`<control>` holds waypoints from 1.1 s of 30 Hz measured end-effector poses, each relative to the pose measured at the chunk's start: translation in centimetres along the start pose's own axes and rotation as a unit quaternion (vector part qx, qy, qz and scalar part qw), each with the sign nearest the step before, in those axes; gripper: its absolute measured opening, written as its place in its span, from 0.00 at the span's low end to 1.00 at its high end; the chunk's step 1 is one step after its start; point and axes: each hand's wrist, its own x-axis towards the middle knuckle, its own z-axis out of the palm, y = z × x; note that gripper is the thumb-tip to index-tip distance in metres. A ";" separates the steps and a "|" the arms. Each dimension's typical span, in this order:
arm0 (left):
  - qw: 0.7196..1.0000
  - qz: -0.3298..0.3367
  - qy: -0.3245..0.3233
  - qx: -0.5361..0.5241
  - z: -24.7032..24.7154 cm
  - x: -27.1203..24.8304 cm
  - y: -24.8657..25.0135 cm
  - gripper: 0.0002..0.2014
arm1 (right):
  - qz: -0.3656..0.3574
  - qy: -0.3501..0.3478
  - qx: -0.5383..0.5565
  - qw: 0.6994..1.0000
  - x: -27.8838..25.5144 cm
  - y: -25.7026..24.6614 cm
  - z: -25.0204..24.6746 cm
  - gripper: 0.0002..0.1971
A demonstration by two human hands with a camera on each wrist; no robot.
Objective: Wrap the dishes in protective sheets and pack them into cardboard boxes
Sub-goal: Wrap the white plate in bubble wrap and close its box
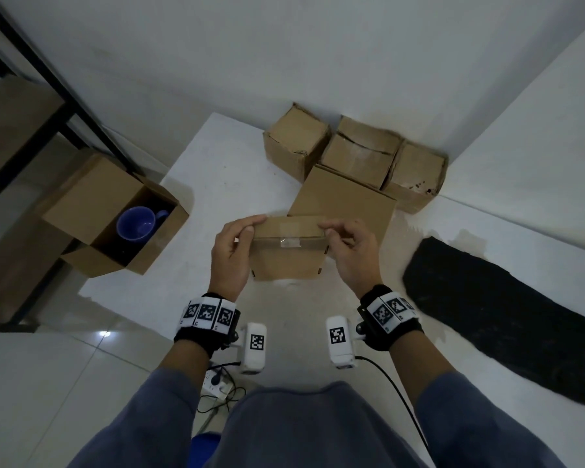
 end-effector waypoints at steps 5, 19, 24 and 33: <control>0.999 0.002 -0.029 -0.019 -0.2 0.0 -0.4 0.15 | -0.043 -0.076 -0.083 0.993 1.0 -1.5 1.0 0.10; 0.997 -0.035 -0.052 0.053 0.4 0.3 -0.4 0.13 | -0.222 -0.102 -0.286 0.927 1.0 0.1 2.8 0.26; 0.998 -0.021 -0.038 0.055 0.4 -0.3 -0.7 0.13 | -0.283 -0.077 -0.323 0.900 0.7 1.0 2.8 0.27; 0.998 -0.019 -0.037 0.055 0.4 -0.6 -0.5 0.14 | -0.290 -0.041 -0.355 0.888 0.2 1.3 2.9 0.27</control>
